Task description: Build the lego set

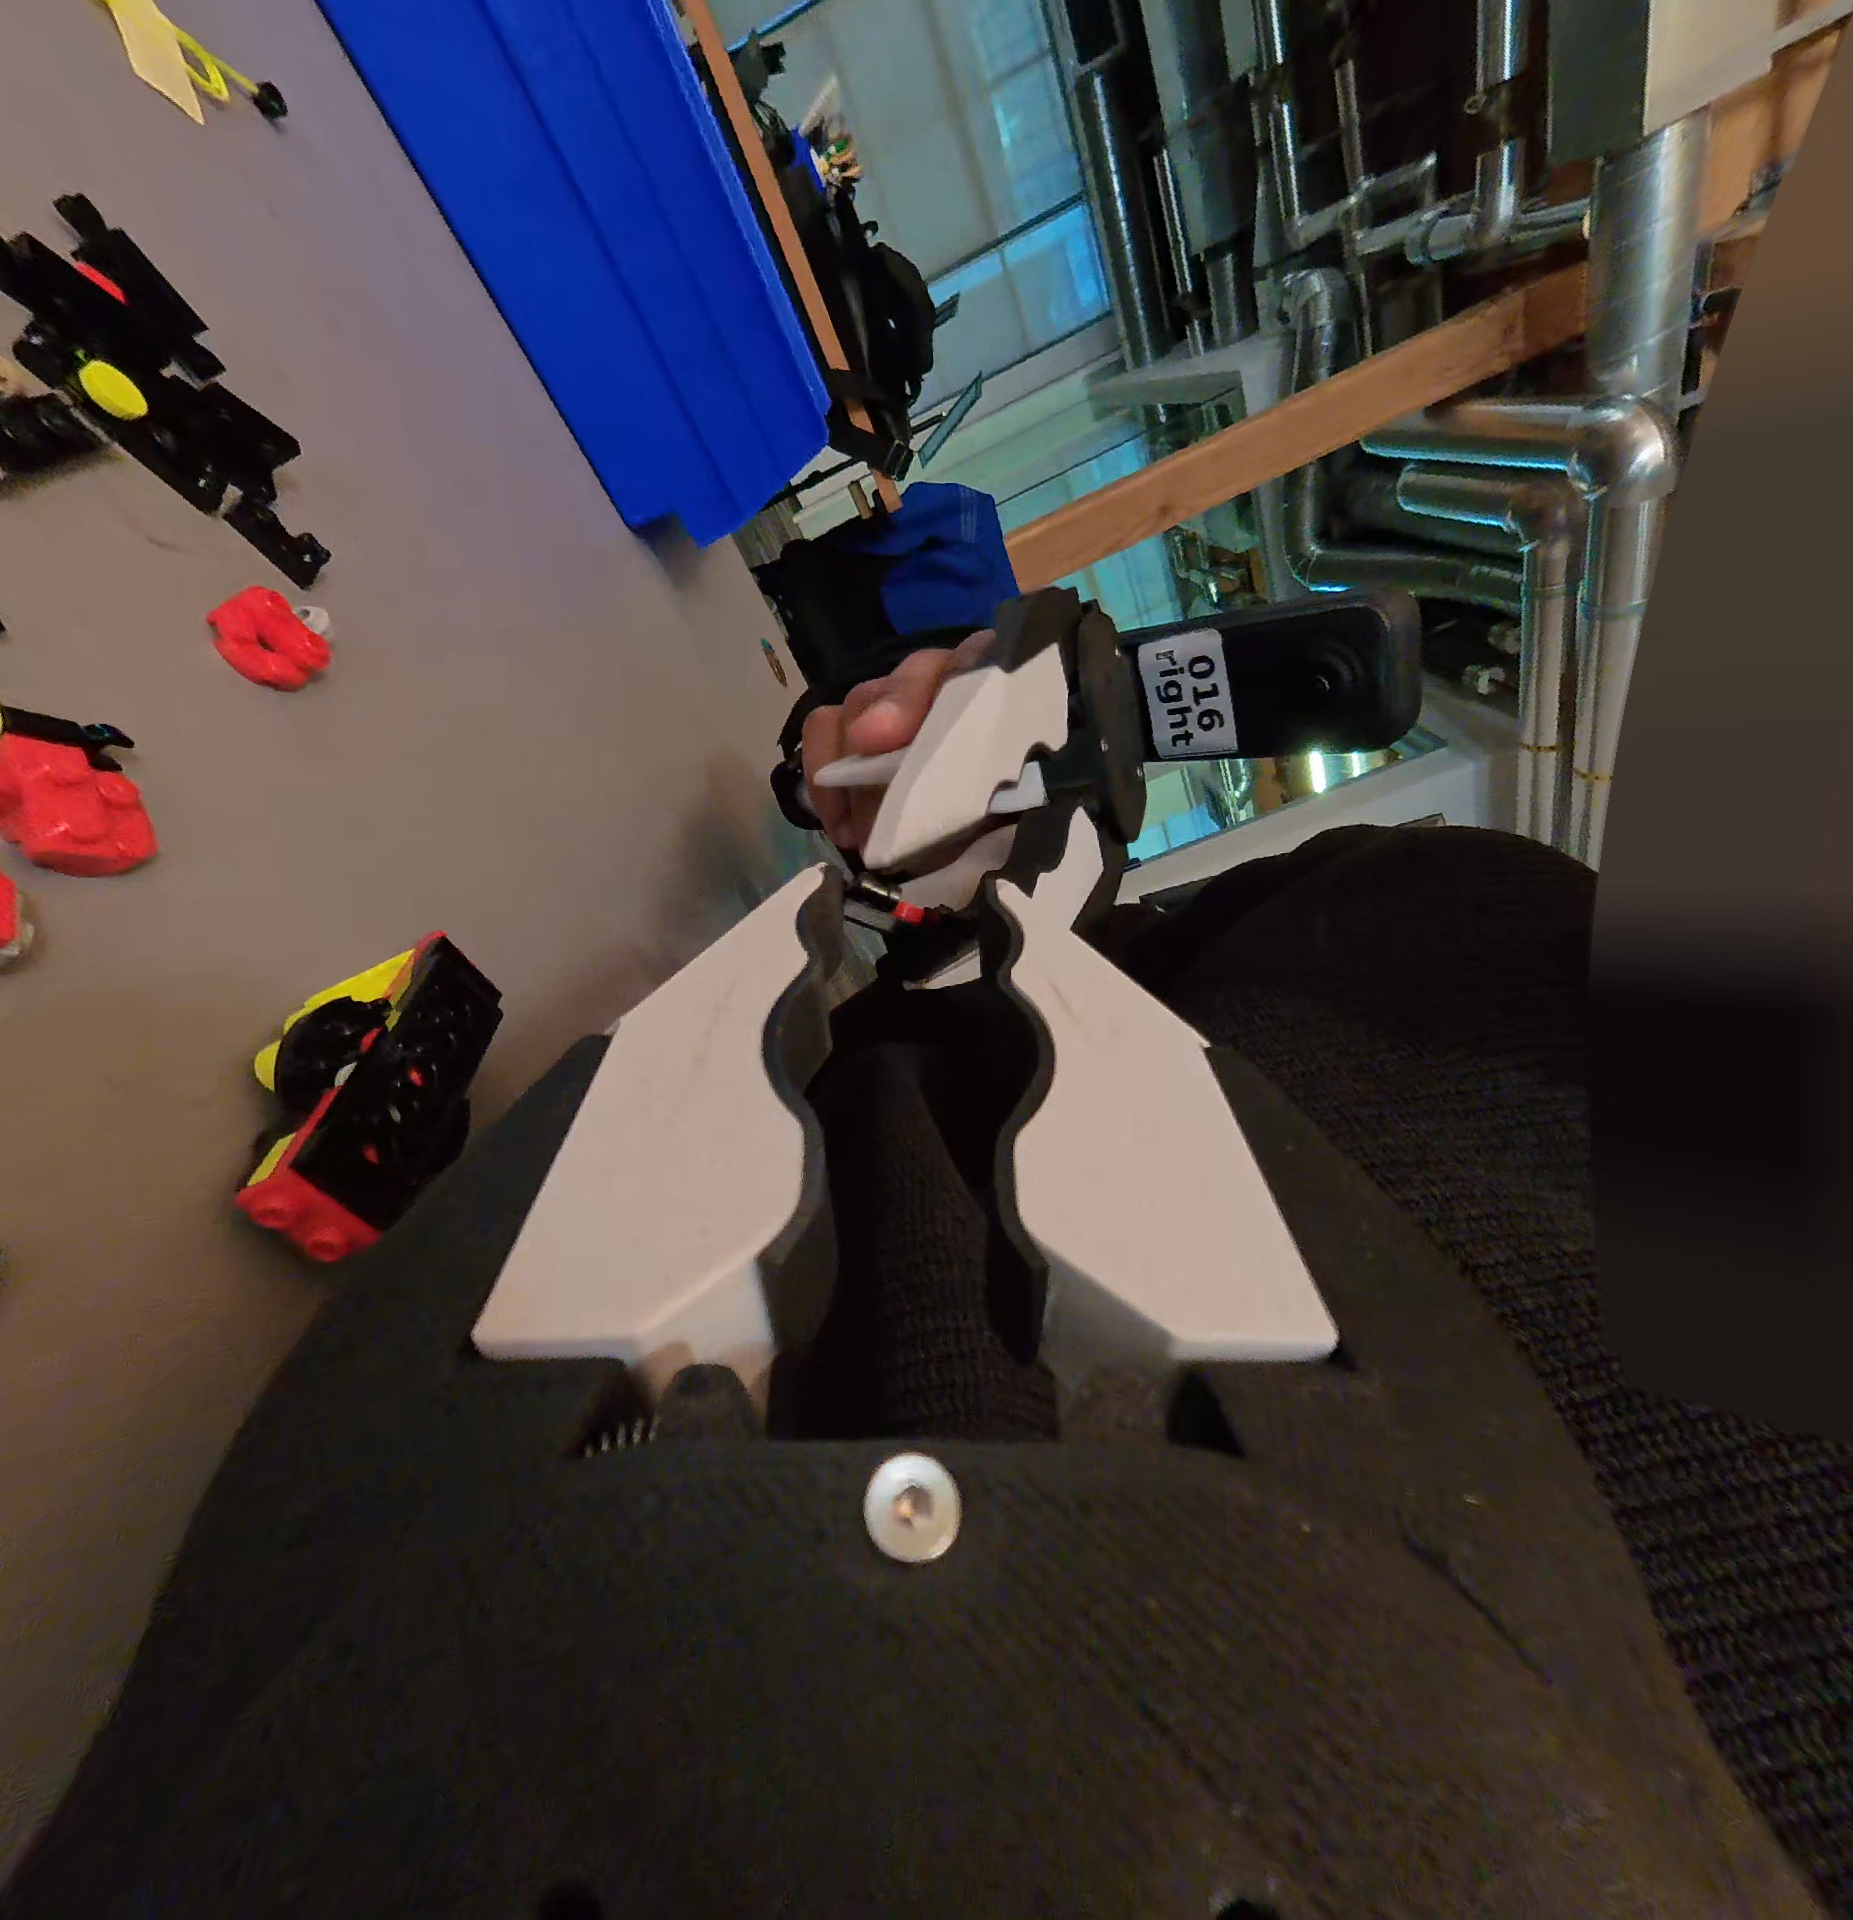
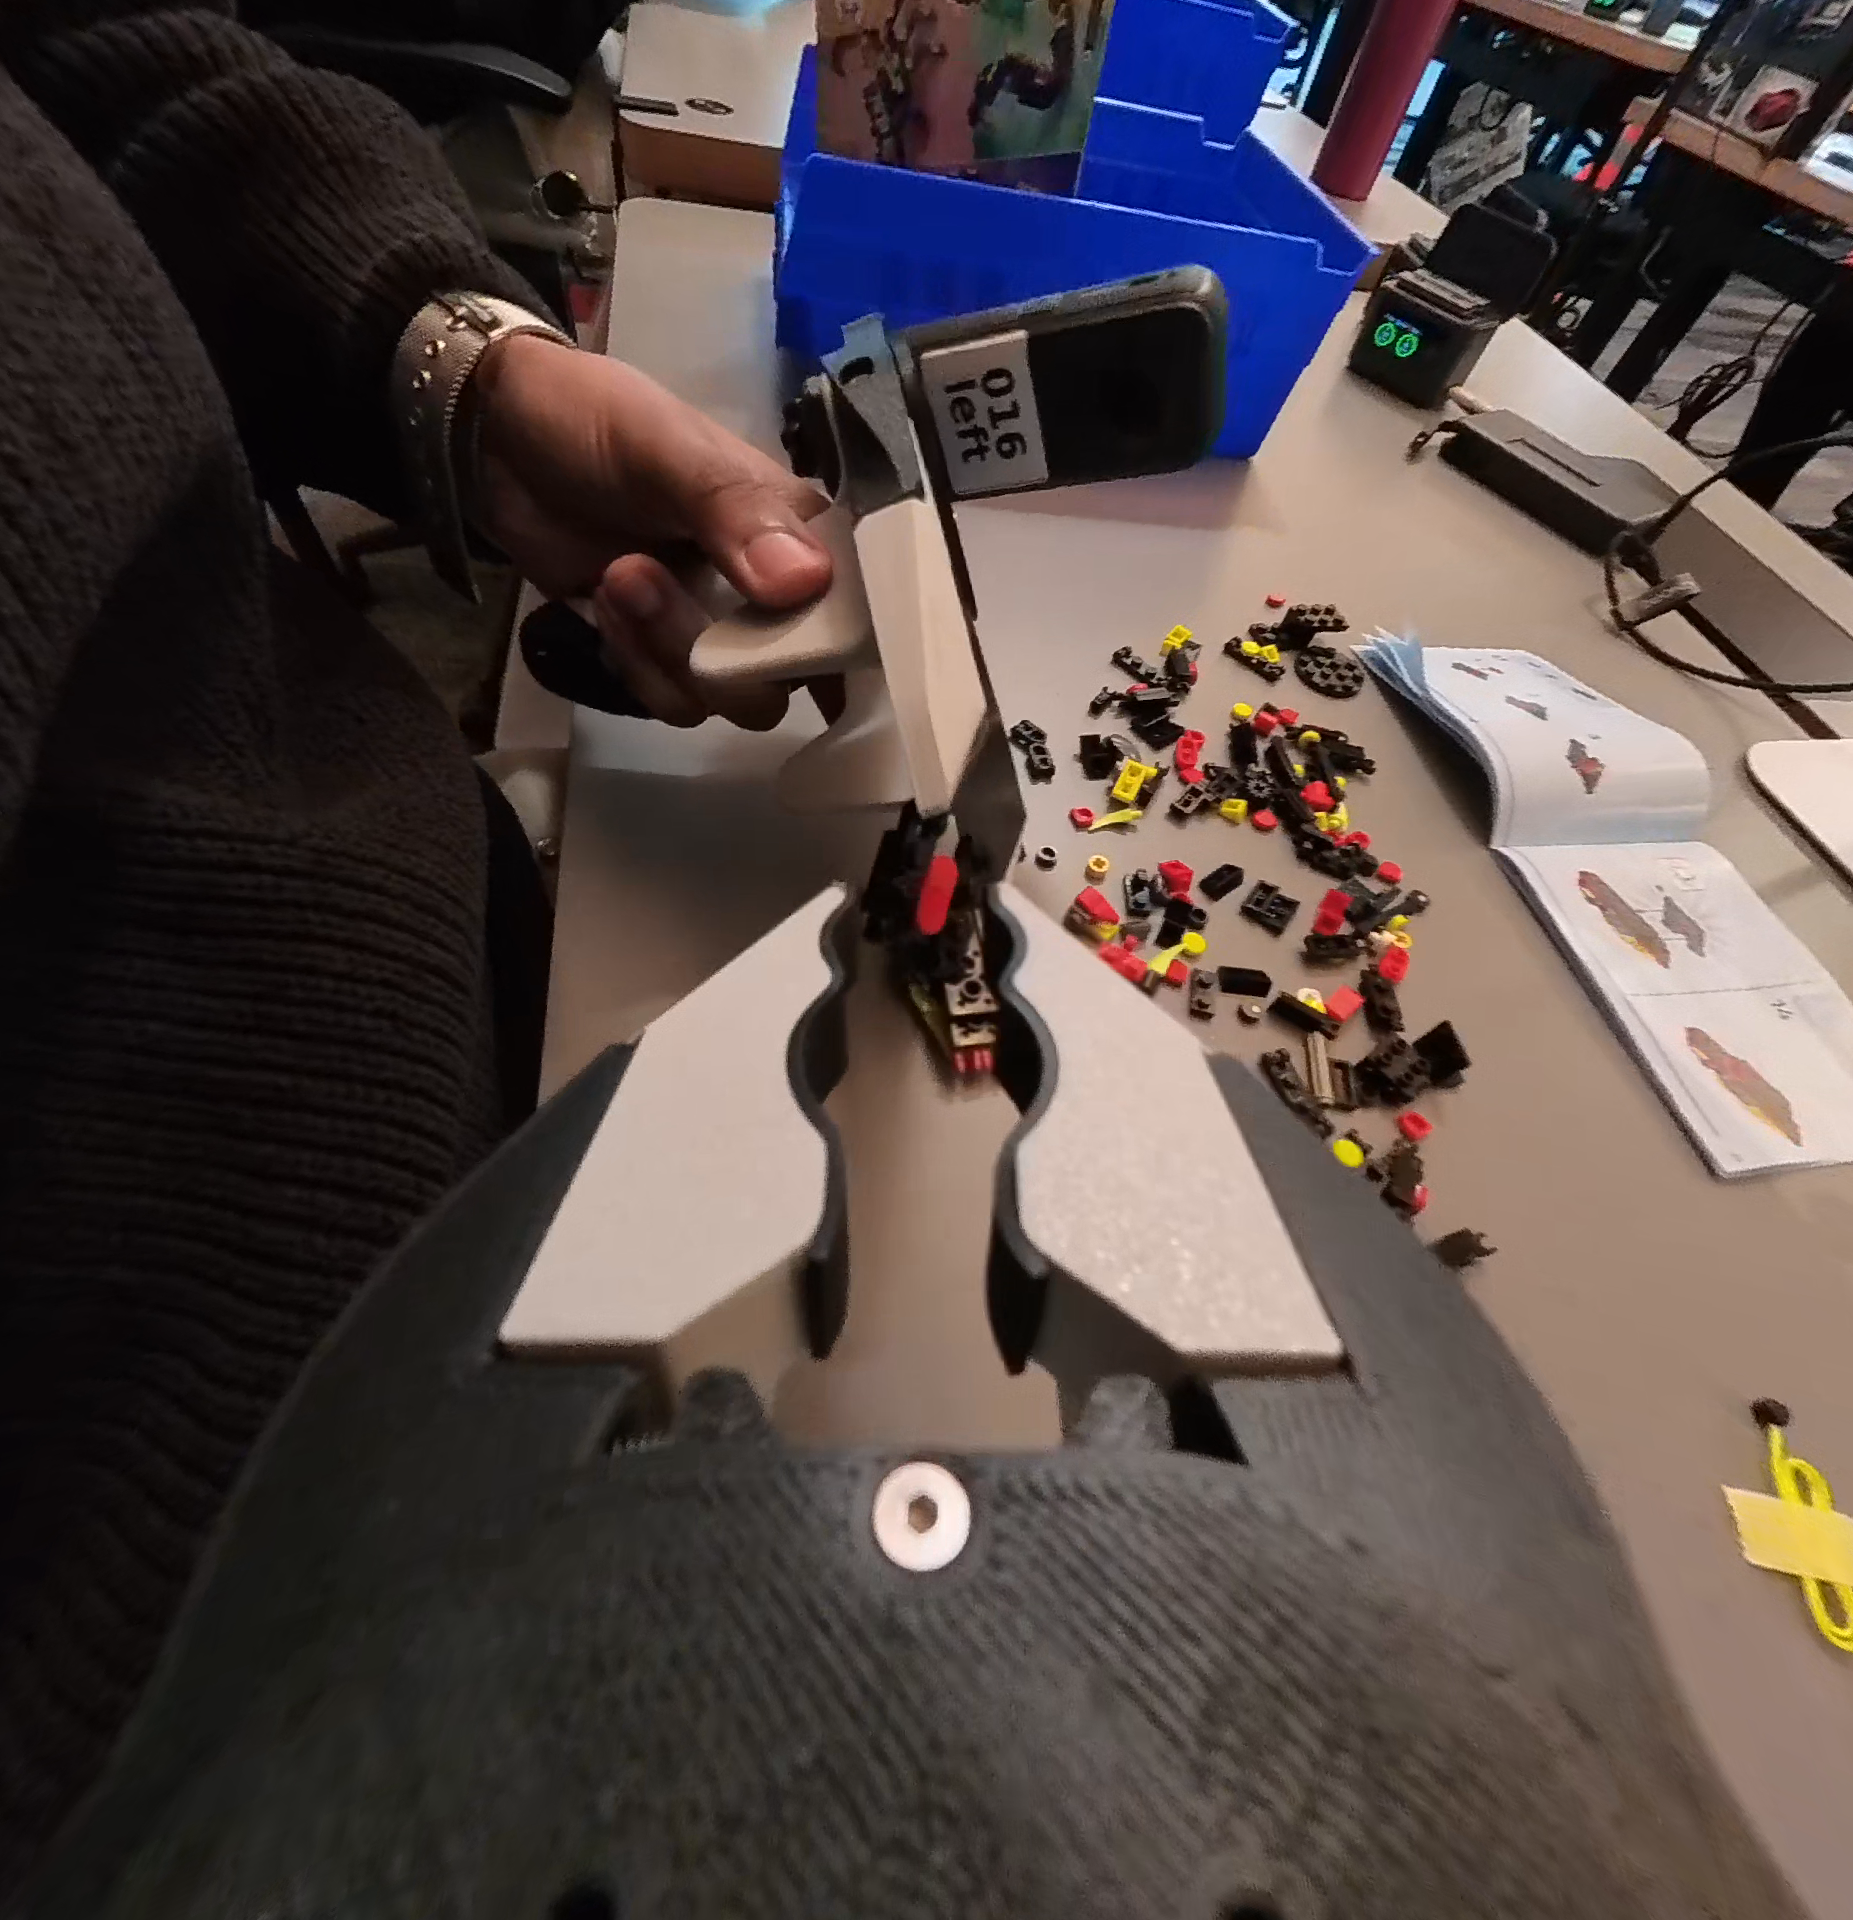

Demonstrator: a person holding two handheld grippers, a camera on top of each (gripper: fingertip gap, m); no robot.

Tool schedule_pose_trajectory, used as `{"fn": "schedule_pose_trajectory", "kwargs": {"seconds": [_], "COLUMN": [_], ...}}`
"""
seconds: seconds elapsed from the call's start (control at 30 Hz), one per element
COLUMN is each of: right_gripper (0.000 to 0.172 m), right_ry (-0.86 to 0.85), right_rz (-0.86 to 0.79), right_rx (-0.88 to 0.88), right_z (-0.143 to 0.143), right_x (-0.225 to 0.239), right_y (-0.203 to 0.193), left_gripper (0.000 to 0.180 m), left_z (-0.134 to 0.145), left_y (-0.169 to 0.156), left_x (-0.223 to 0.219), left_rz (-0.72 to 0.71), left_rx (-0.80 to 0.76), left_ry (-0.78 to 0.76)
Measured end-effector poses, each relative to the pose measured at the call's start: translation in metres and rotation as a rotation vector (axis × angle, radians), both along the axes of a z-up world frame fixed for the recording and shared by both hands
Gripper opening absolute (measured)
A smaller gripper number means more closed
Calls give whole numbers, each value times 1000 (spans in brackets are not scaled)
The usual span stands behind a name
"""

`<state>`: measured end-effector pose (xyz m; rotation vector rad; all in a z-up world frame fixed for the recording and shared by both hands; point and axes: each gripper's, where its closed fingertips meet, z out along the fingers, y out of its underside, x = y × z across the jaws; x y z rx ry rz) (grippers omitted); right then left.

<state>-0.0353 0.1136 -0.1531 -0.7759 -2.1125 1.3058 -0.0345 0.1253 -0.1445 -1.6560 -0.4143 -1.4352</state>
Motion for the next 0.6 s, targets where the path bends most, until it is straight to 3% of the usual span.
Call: {"fn": "schedule_pose_trajectory", "kwargs": {"seconds": [0.17,0.33,0.6], "right_gripper": [14,8,8], "right_ry": [-26,-151,-755], "right_rz": [6,-28,-181], "right_rx": [-7,-147,-698], "right_z": [-3,-6,-53], "right_x": [1,-1,0], "right_y": [0,10,39], "left_gripper": [25,45,46], "left_z": [-2,1,-5], "left_y": [0,1,-2], "left_x": [-1,-11,-29], "left_rz": [-3,37,85], "left_rx": [-15,4,-8], "left_ry": [-15,-9,83]}}
